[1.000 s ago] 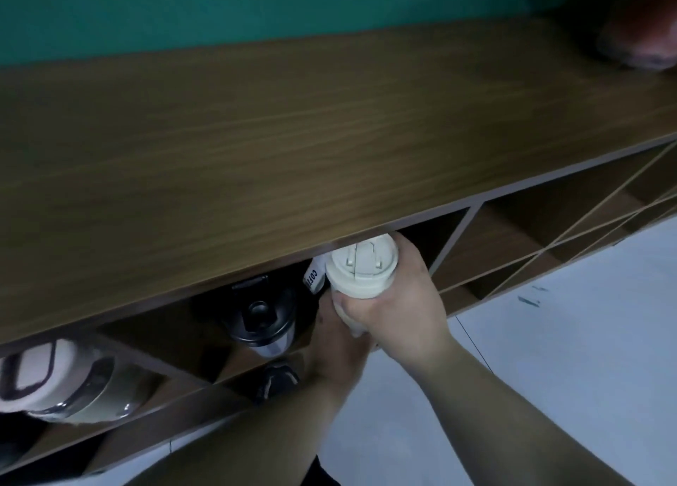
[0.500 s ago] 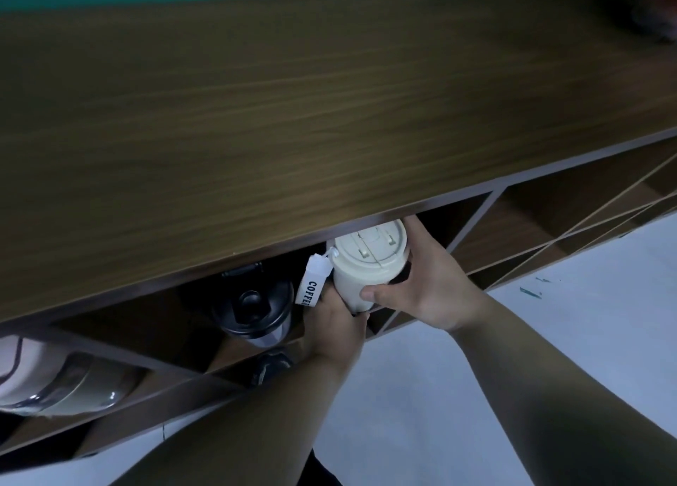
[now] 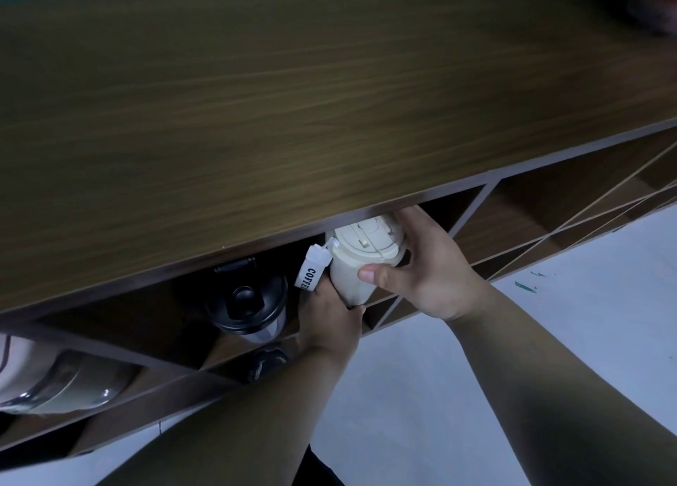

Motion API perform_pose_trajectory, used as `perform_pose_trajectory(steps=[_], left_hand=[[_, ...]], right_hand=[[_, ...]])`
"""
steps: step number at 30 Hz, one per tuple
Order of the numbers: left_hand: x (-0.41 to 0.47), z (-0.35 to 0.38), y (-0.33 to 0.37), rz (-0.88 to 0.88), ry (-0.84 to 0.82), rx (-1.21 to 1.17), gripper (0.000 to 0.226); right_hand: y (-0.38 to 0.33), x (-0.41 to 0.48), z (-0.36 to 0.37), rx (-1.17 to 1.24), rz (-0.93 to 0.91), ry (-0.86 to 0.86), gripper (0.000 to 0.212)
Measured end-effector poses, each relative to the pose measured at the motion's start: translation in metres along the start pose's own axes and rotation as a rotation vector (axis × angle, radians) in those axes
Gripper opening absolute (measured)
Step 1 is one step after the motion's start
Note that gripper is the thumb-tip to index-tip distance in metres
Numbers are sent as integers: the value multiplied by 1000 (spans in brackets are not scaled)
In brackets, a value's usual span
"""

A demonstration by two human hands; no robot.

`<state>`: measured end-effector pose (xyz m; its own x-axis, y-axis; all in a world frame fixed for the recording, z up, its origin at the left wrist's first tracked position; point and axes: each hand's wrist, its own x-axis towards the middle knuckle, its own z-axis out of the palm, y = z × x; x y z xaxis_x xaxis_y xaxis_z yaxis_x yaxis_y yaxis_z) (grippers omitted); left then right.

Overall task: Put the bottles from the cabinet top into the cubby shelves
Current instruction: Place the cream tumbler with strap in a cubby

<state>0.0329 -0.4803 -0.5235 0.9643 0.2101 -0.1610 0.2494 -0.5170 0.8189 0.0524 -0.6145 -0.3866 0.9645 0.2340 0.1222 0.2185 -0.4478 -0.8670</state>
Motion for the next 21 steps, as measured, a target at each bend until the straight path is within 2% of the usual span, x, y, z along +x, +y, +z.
perform_pose_trajectory(steps=[7, 12, 17, 21], left_hand=[[4, -2, -6, 48, -24, -30, 81], [5, -1, -7, 74, -2, -44, 83], [2, -4, -9, 66, -50, -76, 101], [3, -4, -10, 85, -56, -84, 96]], right_hand=[[8, -3, 5, 14, 33, 44, 65], [8, -4, 7, 28, 21, 44, 75], [3, -13, 4, 122, 3, 33, 87], [1, -14, 6, 144, 5, 95, 83]])
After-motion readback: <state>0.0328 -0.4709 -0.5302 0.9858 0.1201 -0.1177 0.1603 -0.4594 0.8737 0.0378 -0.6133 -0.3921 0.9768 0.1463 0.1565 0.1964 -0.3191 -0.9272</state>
